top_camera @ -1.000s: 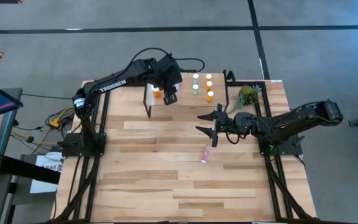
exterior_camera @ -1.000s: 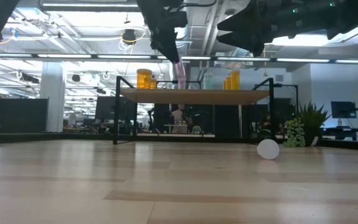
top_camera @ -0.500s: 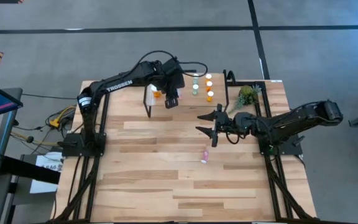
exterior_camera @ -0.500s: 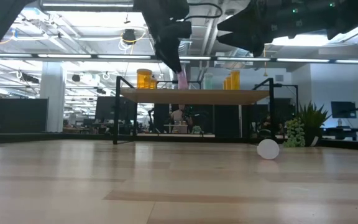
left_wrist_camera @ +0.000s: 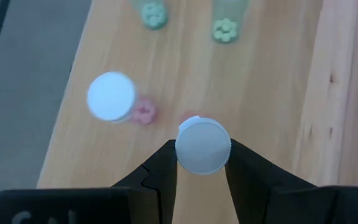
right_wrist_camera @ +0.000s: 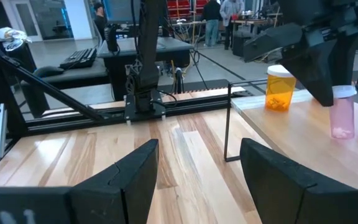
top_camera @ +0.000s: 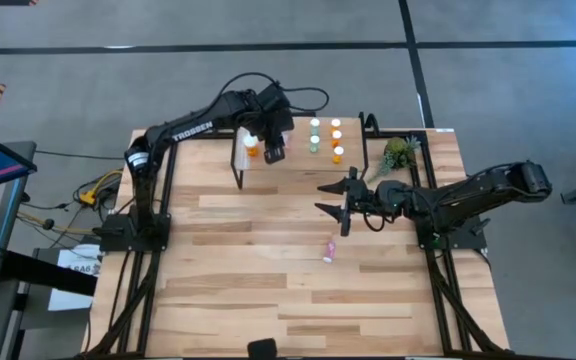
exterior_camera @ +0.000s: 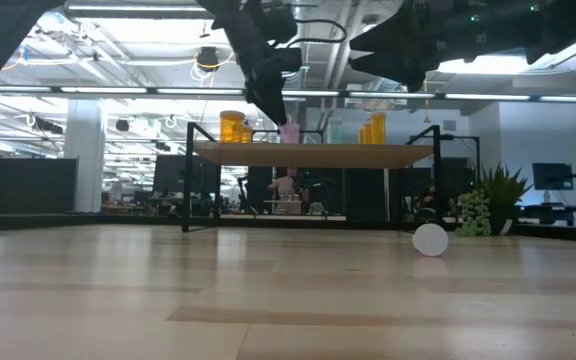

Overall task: Pick and place medicine bottles onto shelf by color
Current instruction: Put the top pink pill bottle on the shelf aligned with the pink pill bottle

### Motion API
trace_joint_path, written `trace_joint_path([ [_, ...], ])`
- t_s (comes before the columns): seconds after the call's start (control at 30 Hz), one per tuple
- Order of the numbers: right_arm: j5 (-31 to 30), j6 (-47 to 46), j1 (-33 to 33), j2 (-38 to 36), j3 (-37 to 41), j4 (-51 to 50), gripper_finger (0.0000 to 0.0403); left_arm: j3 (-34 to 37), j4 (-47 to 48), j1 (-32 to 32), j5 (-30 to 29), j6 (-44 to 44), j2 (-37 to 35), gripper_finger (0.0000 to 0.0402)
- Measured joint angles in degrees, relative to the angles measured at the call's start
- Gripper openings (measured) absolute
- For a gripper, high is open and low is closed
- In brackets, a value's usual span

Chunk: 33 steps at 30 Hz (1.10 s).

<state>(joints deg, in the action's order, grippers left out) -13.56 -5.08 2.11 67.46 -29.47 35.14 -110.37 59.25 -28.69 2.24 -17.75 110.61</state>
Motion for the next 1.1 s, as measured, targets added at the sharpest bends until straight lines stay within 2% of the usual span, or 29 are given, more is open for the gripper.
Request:
trace_joint_path([
  [0.27,-0.31,0.42,-0.02,0.02,0.00,0.24,0.0249,-0.13,0.34,-0.96,1.86,-0.05,0.00,0.0103],
  [0.67,-0.64,0.57,-0.02,0.14,0.00,0.48,0.0249,-5.38,2.94,0.18,2.01,-0.99,0.32,0.0104],
  [0.97,-1.55,0.57,-0.39,0.39,0.00,0.54,0.0249,-18.79,13.46,1.20,-0.34,-0.82,7.73,0.0113],
  [1.1,-1.55,0.55,-0.29,0.39,0.00,-0.19,0.0249,-21.11,17.13,1.11,-1.05,-0.80,10.48,0.0114],
])
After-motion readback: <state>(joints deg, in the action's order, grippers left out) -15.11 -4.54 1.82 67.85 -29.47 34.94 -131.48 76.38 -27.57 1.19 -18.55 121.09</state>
